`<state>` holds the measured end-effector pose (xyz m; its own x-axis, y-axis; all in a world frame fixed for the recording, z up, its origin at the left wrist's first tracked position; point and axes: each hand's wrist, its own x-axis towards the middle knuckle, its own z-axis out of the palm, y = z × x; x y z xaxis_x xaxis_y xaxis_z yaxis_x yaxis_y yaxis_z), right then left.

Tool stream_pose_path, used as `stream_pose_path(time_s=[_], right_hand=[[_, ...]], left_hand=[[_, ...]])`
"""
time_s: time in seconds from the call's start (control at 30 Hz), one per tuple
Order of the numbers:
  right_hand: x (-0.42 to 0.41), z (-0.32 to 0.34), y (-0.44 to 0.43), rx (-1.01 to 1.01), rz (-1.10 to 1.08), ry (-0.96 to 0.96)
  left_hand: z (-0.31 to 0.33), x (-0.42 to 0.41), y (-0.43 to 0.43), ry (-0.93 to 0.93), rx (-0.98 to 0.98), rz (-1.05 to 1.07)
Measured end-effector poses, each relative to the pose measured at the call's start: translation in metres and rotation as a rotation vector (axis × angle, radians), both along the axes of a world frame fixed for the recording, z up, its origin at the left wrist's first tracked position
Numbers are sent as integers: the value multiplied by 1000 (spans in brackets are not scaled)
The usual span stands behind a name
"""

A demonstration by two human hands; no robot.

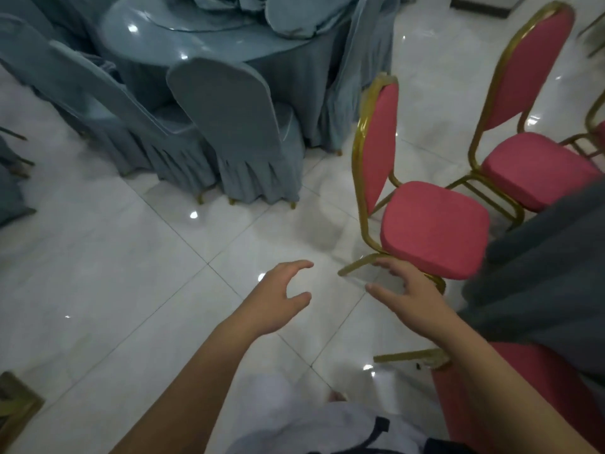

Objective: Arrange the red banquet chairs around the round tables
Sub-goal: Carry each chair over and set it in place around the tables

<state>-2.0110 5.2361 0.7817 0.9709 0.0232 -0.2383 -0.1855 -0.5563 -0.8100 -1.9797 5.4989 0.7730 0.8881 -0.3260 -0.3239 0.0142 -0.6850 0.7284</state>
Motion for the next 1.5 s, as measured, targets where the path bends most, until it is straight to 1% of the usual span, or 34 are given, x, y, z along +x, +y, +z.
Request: stream_pose_path(time_s=[0.1,0.23,0.37,0.47,0.53,0.6,0.67,0.77,0.83,0.93,1.0,1.07,1.13,1.2,1.27,1.3,1.4,1.47,1.5], right_hand=[[59,-1,19,1,5,23],[141,0,35,-60,-96,-1],[218,13,56,-100,-275,-13],[267,24,76,-39,-396,-48],[290,27,85,21,-435,-26],[302,28,85,60,-430,41],[314,24,77,61,-441,76],[340,16,53,94,-586,102],[367,13,36,131,-652,101],[413,12,14,125,-717,103],[446,9,4,170,-809,113],[479,2,-5,215,-837,125],[509,-8,-9,167,-815,161],[530,-22,-8,72,-886,160],[537,-31,-6,-9,-993,159],[538,-34,-6,-17,-1013,171],[535,-37,-9,17,-1008,196],[534,-31,-9,-2,-1020,227],[534,-28,-6,-16,-1036,259]], left_hand=[[-15,64,24,16,-24,-19],[-24,173,46,-9,-46,-84],[-6,284,55,-39,-48,-249],[12,361,50,-71,-16,-397],[22,408,38,-117,10,-486],[29,446,20,-129,35,-588],[32,484,-2,-127,49,-680],[30,540,-47,-188,91,-776],[28,576,-84,-203,114,-796],[26,618,-138,-205,150,-831],[24,642,-170,-234,175,-931],[21,669,-199,-269,190,-1015],[17,698,-223,-299,200,-1065],[11,722,-242,-318,223,-1105],[1,738,-259,-354,283,-1172],[-6,745,-268,-386,321,-1206],[-24,766,-302,-488,396,-1312],[-32,768,-324,-564,421,-1429],[-35,764,-331,-567,406,-1496]])
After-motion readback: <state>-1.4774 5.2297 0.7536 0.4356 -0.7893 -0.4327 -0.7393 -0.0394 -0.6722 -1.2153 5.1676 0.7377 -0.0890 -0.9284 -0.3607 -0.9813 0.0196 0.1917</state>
